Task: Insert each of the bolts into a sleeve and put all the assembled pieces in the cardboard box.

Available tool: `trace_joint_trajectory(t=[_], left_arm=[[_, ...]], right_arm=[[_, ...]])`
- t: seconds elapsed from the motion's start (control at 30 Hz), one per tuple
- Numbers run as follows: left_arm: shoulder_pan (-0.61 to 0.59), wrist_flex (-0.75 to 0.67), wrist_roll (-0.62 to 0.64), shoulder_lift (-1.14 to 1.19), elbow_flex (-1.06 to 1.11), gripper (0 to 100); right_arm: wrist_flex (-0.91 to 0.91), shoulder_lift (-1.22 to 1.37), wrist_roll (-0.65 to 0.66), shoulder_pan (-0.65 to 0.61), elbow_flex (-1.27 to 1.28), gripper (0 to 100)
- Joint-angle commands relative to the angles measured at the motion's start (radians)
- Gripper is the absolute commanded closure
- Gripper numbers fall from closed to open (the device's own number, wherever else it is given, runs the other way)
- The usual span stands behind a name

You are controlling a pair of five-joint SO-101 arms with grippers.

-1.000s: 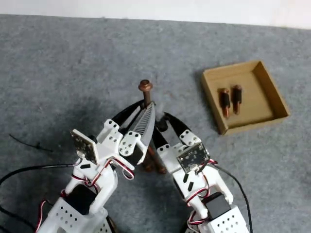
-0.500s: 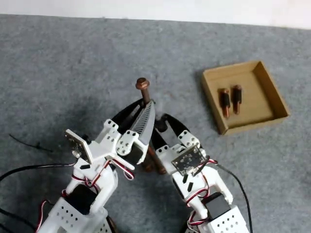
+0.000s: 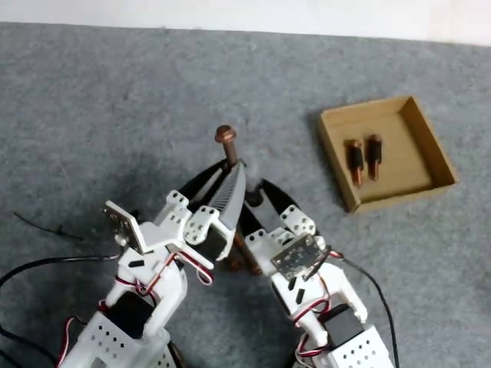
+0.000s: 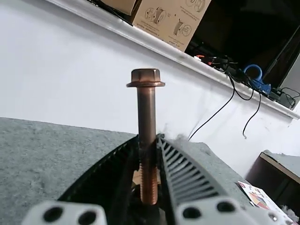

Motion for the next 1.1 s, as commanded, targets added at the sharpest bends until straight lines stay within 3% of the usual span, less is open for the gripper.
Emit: trace_joint_trajectory(t=[0.0,0.5,0.77,0.93,1.07], left_arm=[[-0.004,-0.023,0.011,-0.015,-0.01,99],[-0.005,-0.003,0.009,-0.015,-0.001,99],[-0.179,0.307,0.011,-0.013,-0.099,99],[-0.26,0.408,0.011,-0.012,-0.117,99],[-0.283,0.502,-0.072,-0.012,-0.12,99]], right_arm=[[-0.036,-0.022,0.057,-0.024,0.124,99.5],[0.004,-0.022,0.063,0.033,0.119,99.5],[0.047,-0.019,0.061,0.097,0.122,99.5],[0.116,-0.021,0.061,0.13,0.122,99.5],[0.199,-0.013,0.061,0.133,0.122,99.5]])
